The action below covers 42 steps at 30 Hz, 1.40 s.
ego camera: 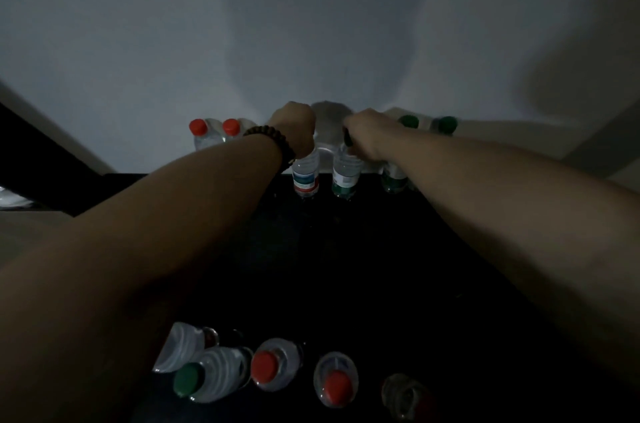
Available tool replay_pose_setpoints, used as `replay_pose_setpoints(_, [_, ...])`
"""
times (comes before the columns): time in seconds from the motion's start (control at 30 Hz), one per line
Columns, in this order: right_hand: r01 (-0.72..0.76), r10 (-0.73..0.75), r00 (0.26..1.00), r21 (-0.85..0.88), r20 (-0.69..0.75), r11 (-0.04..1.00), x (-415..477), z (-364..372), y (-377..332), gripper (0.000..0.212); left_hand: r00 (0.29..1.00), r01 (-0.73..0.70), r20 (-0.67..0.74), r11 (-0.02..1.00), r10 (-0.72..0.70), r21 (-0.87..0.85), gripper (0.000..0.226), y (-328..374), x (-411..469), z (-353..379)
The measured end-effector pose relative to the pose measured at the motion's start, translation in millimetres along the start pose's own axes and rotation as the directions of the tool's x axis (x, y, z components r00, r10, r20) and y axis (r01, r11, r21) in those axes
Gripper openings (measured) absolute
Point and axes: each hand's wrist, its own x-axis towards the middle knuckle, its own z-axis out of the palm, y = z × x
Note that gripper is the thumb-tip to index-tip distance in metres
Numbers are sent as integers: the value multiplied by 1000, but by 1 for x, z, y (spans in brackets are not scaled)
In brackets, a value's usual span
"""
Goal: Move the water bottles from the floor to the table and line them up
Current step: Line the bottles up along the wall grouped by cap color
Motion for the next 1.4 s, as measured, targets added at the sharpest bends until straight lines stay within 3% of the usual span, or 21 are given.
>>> replay_pose_setpoints(0.33, [-7, 5, 996, 32, 86, 999, 32, -12, 0, 34, 1000, 24, -8, 998, -24, -62, 29, 5, 32, 10])
replay_pose_setpoints(0.5, [-20, 16, 999, 81, 46, 997, 37, -5, 3, 32, 999, 50, -11, 996, -50, -70, 30, 5, 43, 14])
replay_pose_setpoints(0.7, [3, 9, 994, 105, -111, 994, 37, 9, 0, 26, 993, 83, -72, 990, -92, -116, 30, 3, 44, 24])
replay_pose_setpoints(0.97, [-55, 69, 991, 118, -117, 991, 11, 2, -4, 54, 989, 105, -74, 963, -127, -248, 47, -3, 22, 15])
replay_pose_setpoints(1.13, [-84, 94, 990, 94, -105, 992, -29, -5, -19, 46, 982, 172, -48, 966, -184, -195, 47, -3, -16, 14])
replay_pose_setpoints(1.3, [-52, 53, 998, 46, -14, 998, -62, -2, -50, 45, 983, 167, 67, 986, -168, 21, 47, -12, -62, 13])
replay_pose_setpoints(1.4, [-39, 38, 999, 18, 28, 999, -81, 5, -74, 12, 982, 116, 140, 991, -124, 62, 39, -21, -92, 14])
